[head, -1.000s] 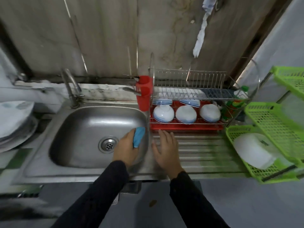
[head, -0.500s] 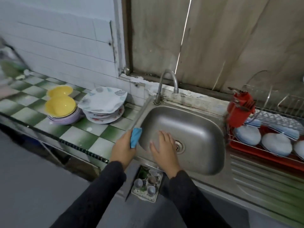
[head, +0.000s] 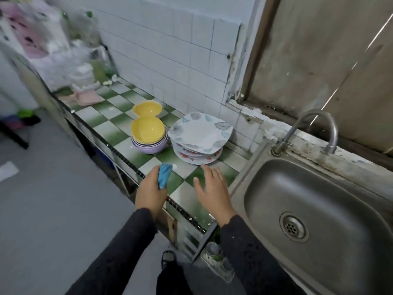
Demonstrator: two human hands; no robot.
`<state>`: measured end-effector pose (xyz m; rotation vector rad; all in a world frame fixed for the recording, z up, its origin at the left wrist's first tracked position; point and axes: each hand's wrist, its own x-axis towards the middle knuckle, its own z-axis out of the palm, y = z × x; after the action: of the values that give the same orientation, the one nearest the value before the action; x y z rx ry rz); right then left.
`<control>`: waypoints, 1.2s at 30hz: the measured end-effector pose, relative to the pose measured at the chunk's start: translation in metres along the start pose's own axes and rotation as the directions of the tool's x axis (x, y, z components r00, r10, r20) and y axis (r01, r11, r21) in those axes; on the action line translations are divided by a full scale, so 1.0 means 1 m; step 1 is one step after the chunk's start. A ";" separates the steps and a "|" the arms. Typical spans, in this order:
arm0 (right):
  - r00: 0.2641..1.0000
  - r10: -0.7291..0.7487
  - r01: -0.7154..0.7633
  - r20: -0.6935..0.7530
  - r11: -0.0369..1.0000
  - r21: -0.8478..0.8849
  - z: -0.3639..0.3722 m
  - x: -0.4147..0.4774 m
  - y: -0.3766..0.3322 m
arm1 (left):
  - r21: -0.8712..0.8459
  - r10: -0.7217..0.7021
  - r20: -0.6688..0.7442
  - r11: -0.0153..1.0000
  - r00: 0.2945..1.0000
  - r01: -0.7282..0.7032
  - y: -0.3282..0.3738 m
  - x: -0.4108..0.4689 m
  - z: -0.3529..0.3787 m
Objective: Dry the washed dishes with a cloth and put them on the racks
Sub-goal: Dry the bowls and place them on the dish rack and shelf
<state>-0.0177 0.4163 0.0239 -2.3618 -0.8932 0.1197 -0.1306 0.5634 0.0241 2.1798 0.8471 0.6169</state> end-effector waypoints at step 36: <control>0.920 0.360 -0.311 0.154 0.910 -0.274 0.202 0.390 -0.099 | -0.101 0.031 0.381 0.995 0.924 0.008 -0.156 0.393 -0.046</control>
<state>0.1681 0.8213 -0.0362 -2.7598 -0.6054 0.4168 0.0446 0.9502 0.0030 2.1164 0.5809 0.2172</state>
